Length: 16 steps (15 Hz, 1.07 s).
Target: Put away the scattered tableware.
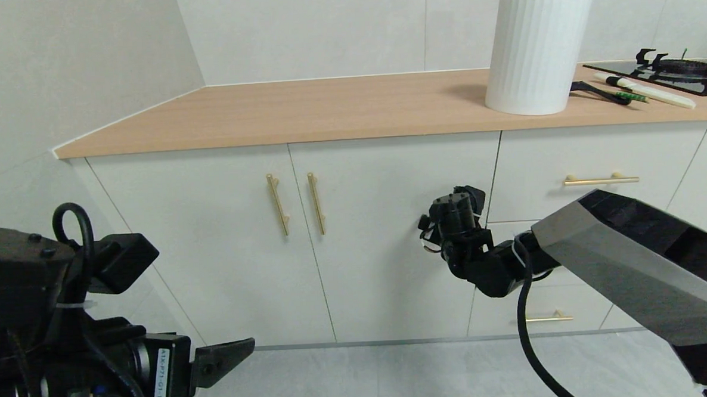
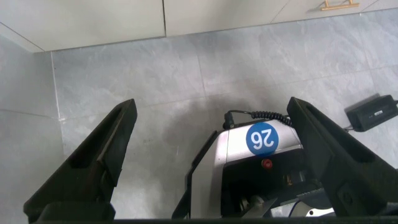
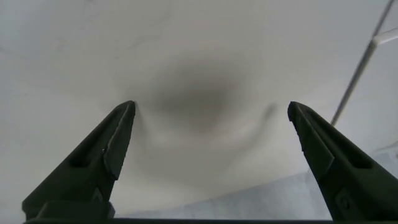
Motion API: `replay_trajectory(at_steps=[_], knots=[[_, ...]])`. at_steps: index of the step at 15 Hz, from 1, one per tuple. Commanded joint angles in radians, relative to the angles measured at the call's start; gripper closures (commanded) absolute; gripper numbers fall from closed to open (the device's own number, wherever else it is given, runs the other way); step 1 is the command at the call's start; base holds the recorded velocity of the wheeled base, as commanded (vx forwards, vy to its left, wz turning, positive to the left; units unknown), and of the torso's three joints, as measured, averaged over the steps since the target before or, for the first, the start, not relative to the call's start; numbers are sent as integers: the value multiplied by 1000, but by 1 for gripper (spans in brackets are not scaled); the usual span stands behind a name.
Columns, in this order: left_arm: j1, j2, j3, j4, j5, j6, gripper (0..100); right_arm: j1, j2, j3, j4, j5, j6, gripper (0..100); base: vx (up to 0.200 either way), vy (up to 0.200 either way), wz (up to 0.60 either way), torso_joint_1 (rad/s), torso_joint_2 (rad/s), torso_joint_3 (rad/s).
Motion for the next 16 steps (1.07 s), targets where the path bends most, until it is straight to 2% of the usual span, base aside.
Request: replay_trajectory(at_steps=[1,5,7,8,9,10,12,16], knots=[[0,0,0,0,0,0,0,-5,28,-30,-1,-14,-1,0,0,0,0,0,0,0],[0,0,-3,0,0,0,0,-2,-18,9,2,-5,20,0,0,0,0,0,0,0],[0,0,-3,0,0,0,0,6,-96,113,5,84,34,0,0,0,0,0,0,0],[0,0,0,0,0,0,0,14,-161,194,10,167,48,0,0,0,0,0,0,0],[0,-1,0,0,0,0,0,17,-279,357,13,366,51,0,0,0,0,0,0,0],[0,-1,0,0,0,0,0,15,-360,457,13,518,46,0,0,0,0,0,0,0],[0,-1,0,0,0,0,0,9,-457,547,25,704,40,0,0,0,0,0,0,0],[0,-4,-3,0,0,0,0,6,-469,552,37,696,0,0,0,0,0,0,0,0]])
